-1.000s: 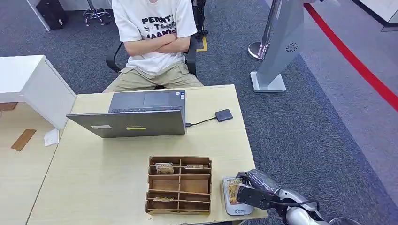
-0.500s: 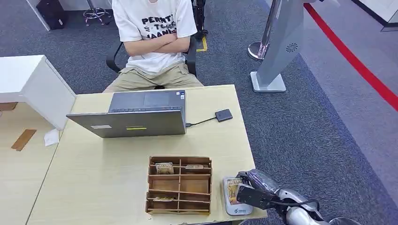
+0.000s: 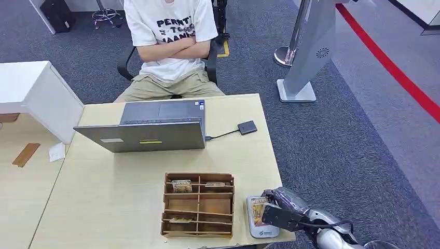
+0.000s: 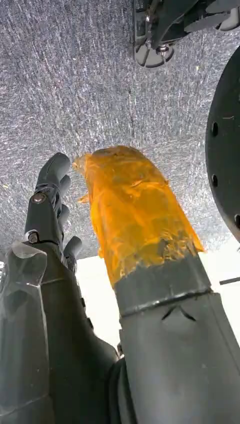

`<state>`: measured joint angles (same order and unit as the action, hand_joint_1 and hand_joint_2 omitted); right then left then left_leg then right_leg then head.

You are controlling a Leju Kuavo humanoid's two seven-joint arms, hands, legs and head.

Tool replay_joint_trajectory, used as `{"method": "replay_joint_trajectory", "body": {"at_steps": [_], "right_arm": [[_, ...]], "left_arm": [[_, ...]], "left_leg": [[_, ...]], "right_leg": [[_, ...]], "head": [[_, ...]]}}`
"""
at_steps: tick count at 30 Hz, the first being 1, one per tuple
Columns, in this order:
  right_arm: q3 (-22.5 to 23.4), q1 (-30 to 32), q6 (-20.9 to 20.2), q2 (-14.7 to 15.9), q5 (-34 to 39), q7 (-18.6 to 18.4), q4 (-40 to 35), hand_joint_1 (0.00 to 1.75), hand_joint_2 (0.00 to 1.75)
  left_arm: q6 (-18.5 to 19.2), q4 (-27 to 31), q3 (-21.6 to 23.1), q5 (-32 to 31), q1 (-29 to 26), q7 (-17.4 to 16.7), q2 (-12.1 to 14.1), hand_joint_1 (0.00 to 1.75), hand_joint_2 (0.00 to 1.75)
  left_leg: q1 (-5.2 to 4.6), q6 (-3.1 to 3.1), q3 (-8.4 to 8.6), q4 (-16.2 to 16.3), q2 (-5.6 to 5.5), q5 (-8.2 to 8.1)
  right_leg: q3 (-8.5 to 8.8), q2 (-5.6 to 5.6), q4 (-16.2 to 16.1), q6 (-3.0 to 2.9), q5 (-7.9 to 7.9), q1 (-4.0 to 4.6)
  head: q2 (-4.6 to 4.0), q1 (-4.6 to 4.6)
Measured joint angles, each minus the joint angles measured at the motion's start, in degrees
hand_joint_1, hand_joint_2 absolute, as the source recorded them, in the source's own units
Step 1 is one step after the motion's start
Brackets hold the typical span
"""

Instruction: Pass the card to the sensor for recognition and then transmit it.

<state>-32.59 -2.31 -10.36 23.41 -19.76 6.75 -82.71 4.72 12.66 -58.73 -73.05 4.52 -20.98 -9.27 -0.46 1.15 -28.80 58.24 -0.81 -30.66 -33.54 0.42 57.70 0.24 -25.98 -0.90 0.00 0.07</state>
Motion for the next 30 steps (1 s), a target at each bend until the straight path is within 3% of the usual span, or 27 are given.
{"method": "replay_joint_trajectory", "body": {"at_steps": [30], "right_arm": [[0.17,-0.02,-0.42,0.0,0.07,0.07,0.35,1.75,1.75]], "left_arm": [[0.0,0.0,0.09,-0.42,0.0,-0.17,0.07,0.0,0.0]], "left_leg": [[0.0,0.0,0.02,0.0,0.0,0.0]], "right_leg": [[0.02,0.0,-0.01,0.0,0.0,0.0]], "head": [[0.0,0.0]]}}
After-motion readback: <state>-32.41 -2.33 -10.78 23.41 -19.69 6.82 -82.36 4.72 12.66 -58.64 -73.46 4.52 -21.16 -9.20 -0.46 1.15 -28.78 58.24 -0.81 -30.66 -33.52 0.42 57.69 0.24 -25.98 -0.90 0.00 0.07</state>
